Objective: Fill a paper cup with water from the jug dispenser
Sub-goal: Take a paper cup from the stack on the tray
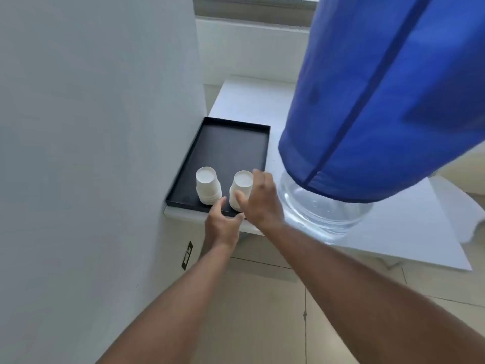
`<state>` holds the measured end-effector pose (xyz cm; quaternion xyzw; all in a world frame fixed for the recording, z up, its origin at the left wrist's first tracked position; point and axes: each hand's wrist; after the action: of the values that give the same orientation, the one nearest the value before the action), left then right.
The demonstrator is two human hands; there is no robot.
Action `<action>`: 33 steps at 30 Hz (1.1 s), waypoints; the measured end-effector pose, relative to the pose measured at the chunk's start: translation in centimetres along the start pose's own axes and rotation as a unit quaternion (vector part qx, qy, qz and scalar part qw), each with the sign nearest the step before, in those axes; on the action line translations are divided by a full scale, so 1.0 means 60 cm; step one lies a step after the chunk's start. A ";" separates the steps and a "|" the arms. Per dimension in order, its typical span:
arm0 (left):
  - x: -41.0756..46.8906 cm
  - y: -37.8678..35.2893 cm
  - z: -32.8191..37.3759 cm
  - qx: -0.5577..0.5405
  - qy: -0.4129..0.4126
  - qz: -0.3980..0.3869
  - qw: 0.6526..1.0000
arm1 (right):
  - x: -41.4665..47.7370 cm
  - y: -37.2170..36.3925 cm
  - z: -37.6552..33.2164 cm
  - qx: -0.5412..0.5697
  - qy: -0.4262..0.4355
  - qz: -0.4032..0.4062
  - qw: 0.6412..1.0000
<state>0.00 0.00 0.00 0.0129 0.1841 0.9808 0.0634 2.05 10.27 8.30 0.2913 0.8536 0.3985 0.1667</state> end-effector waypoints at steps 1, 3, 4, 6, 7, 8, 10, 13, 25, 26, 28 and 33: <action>0.009 -0.004 -0.008 -0.012 -0.009 0.003 1.000 | 0.014 -0.008 -0.007 -0.024 -0.002 0.011 1.000; 0.020 -0.011 -0.013 -0.021 0.003 -0.004 1.000 | 0.040 -0.013 -0.012 -0.072 -0.025 0.021 0.997; 0.022 -0.012 -0.008 -0.018 0.014 -0.011 1.000 | 0.054 -0.012 -0.014 -0.088 -0.040 0.009 0.995; 0.036 -0.018 -0.011 -0.023 0.017 0.001 1.000 | 0.072 -0.018 -0.011 -0.114 -0.054 -0.023 0.992; 0.044 -0.021 -0.015 -0.029 0.015 0.007 0.999 | 0.079 -0.021 -0.009 -0.123 -0.054 -0.039 0.990; 0.047 -0.020 -0.012 -0.030 0.012 0.008 0.999 | 0.083 -0.022 -0.009 -0.132 -0.051 -0.056 0.988; 0.051 -0.024 -0.010 -0.022 0.003 0.009 1.000 | 0.091 -0.022 -0.009 -0.135 -0.050 -0.069 0.987; 0.046 -0.032 -0.003 -0.018 -0.002 -0.003 1.000 | 0.094 -0.019 -0.011 -0.142 -0.040 -0.056 0.987; 0.043 -0.041 0.019 -0.009 -0.044 0.027 0.999 | 0.079 0.014 -0.039 -0.105 0.024 0.030 0.994; 0.043 -0.040 0.019 -0.010 -0.042 0.024 0.999 | 0.074 0.017 -0.042 -0.097 0.034 0.043 0.994; 0.042 -0.040 0.018 -0.016 -0.038 0.020 0.999 | 0.063 0.024 -0.047 -0.088 0.057 0.066 0.992; 0.035 -0.046 0.013 -0.039 -0.028 0.024 0.999 | 0.022 0.036 -0.049 -0.056 0.108 0.139 0.983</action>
<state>-1.70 3.08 -0.26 0.0420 0.1437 0.9877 0.0457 0.29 10.52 11.77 0.3526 0.7943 0.4937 0.0322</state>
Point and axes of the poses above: each hand's wrist, its own x-axis towards the middle knuckle, its own y-axis out of the back of the hand, z = x × y, and after that the axes turned 12 degrees about -y, right-handed
